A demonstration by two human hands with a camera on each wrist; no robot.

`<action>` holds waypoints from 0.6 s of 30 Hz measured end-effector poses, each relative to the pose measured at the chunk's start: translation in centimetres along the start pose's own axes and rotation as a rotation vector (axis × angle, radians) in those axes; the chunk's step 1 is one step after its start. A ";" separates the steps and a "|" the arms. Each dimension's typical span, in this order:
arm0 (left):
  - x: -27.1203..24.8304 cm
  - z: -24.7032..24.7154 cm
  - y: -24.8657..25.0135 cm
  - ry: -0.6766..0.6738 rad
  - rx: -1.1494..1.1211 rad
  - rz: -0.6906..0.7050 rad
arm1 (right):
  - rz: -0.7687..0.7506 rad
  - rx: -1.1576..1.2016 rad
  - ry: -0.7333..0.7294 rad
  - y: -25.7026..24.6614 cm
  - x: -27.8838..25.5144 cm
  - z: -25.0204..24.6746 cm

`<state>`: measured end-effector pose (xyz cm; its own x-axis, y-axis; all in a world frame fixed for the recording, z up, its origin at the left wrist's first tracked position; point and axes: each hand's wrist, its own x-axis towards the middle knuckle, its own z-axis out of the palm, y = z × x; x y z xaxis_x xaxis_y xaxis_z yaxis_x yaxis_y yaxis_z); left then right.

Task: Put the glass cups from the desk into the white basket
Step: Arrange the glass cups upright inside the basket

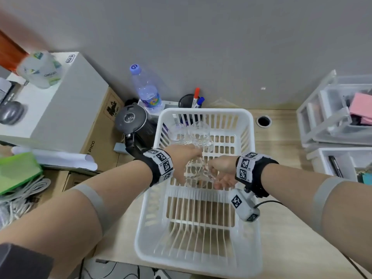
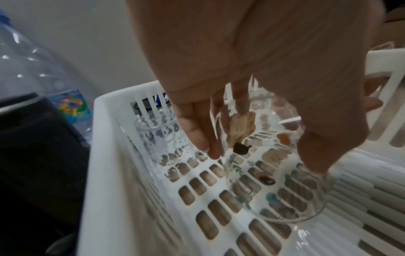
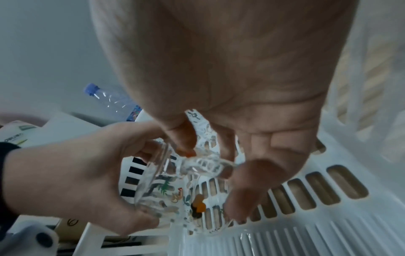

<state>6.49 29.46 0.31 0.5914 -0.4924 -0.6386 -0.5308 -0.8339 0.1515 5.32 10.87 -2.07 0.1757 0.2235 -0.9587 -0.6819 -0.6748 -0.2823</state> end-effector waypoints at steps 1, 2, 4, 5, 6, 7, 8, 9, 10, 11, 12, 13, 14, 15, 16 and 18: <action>0.2 0.2 -0.1 -0.021 0.023 -0.008 | 0.006 -0.003 -0.040 -0.2 0.1 0.2; 0.3 0.4 -0.2 -0.025 0.041 -0.015 | -0.003 -0.011 -0.069 -0.4 0.3 0.4; 0.4 0.8 -0.8 -0.021 0.066 -0.037 | -0.097 -0.067 -0.059 -0.7 1.0 1.1; 0.3 0.9 -1.1 -0.019 0.090 -0.048 | -0.159 -0.132 -0.029 -0.9 1.4 1.3; 0.3 1.1 -1.4 -0.013 0.129 -0.056 | -0.221 -0.208 0.020 -1.0 1.8 1.7; 0.3 1.3 -1.8 0.002 0.171 -0.060 | -0.266 -0.259 0.078 -1.1 2.0 2.0; 0.3 1.5 -2.1 0.018 0.206 -0.061 | -0.286 -0.272 0.116 -1.3 2.1 2.3; 0.2 1.6 -2.2 0.032 0.227 -0.062 | -0.305 -0.276 0.136 -1.3 2.4 2.4; 0.2 1.8 -2.4 0.034 0.233 -0.067 | -0.320 -0.274 0.142 -1.3 2.6 2.6; 0.2 1.8 -2.7 0.036 0.227 -0.069 | -0.326 -0.276 0.148 -1.3 2.6 2.7; 0.1 1.7 -2.9 0.039 0.206 -0.069 | -0.342 -0.277 0.152 -1.4 2.8 2.8; -0.2 1.5 -3.3 0.054 0.178 -0.065 | -0.363 -0.272 0.152 -1.5 3.0 2.9; -0.5 1.2 -3.6 0.090 0.136 -0.060 | -0.382 -0.245 0.161 -1.5 3.1 2.9; -0.8 0.8 -3.9 0.140 0.084 -0.066 | -0.393 -0.195 0.173 -1.6 3.2 2.9; -1.1 0.4 -4.4 0.193 0.036 -0.078 | -0.405 -0.135 0.185 -1.6 3.6 2.9; -1.3 -0.4 -5.1 0.258 -0.004 -0.099 | -0.419 -0.024 0.202 -1.6 4.1 2.9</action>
<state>8.66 34.22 0.72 0.7753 -0.4556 -0.4374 -0.4608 -0.8817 0.1015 5.11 14.92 -5.47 0.5687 0.3407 -0.7487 -0.5065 -0.5721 -0.6451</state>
